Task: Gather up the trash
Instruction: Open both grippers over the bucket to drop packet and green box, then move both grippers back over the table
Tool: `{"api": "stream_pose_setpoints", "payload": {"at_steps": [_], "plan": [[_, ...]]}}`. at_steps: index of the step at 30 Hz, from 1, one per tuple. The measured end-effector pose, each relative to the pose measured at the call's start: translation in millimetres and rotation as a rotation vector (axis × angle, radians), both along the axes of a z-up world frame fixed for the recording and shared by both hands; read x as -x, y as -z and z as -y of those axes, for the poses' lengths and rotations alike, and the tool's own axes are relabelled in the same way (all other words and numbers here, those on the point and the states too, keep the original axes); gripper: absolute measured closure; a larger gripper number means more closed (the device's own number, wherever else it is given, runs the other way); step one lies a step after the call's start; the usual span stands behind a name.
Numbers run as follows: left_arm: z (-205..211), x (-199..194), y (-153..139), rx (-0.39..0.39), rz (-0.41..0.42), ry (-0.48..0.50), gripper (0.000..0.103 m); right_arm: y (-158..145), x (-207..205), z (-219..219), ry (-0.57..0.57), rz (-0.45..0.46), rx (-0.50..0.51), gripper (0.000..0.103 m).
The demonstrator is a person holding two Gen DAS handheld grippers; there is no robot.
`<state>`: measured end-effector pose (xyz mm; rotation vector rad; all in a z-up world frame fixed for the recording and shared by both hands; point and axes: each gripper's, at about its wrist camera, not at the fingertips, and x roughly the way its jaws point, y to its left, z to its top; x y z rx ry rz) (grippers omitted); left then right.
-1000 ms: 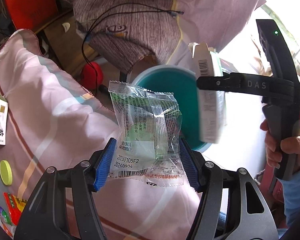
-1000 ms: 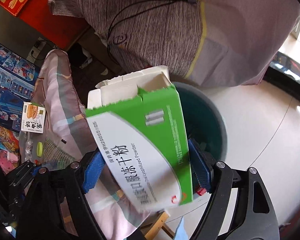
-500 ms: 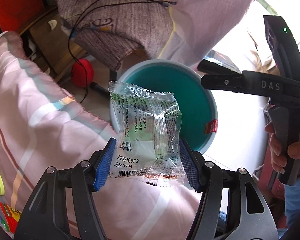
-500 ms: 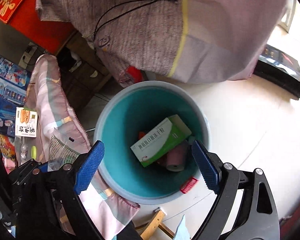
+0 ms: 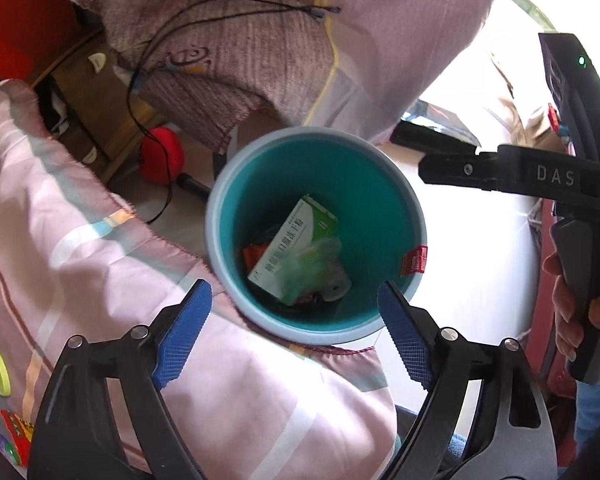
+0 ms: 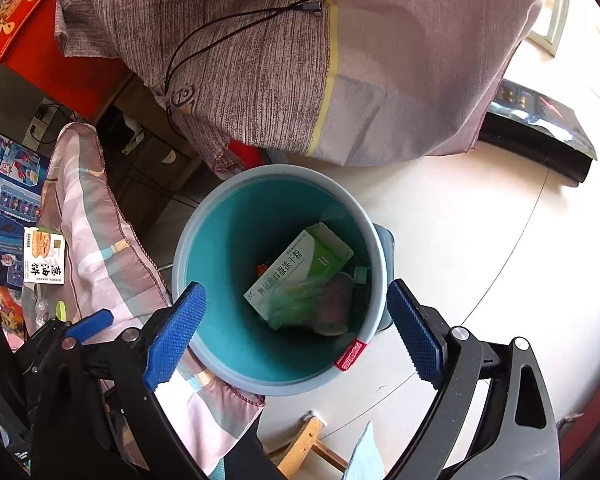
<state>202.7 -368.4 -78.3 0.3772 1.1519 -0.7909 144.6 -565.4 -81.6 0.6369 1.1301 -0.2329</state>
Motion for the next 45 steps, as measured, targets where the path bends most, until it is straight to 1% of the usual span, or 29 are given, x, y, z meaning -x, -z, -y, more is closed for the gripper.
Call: {"api": "stream_pose_setpoints", "payload": {"at_steps": [9, 12, 16, 20, 26, 30, 34, 41, 45], "plan": [[-36, 2, -10, 0.035, -0.013, -0.066, 0.017, -8, -1, -27, -0.036, -0.031, 0.003, 0.015], [-53, 4, -15, 0.049, -0.015, -0.092, 0.017, -14, -3, -43, -0.063, -0.033, 0.014, 0.015], [-81, 6, -22, 0.062, 0.005, -0.132, 0.017, -23, -7, -69, -0.107, -0.030, 0.030, 0.015], [-115, 6, -28, 0.077, 0.014, -0.185, 0.017, -31, -13, -100, -0.155, -0.031, 0.045, 0.015], [-175, 7, -37, 0.106, 0.028, -0.273, 0.017, -41, -25, -151, -0.232, -0.040, 0.069, 0.015], [-214, 7, -42, 0.117, 0.044, -0.329, 0.017, -50, -36, -186, -0.284, -0.033, 0.094, 0.015], [-260, 5, -45, 0.120, 0.063, -0.392, 0.017, -56, -52, -226, -0.344, -0.046, 0.115, 0.015], [-344, -12, -44, 0.139, 0.077, -0.523, 0.017, -70, -91, -301, -0.455, -0.063, 0.185, 0.015], [-386, -27, -39, 0.147, 0.085, -0.580, 0.017, -78, -121, -350, -0.519, -0.072, 0.216, 0.015]]}}
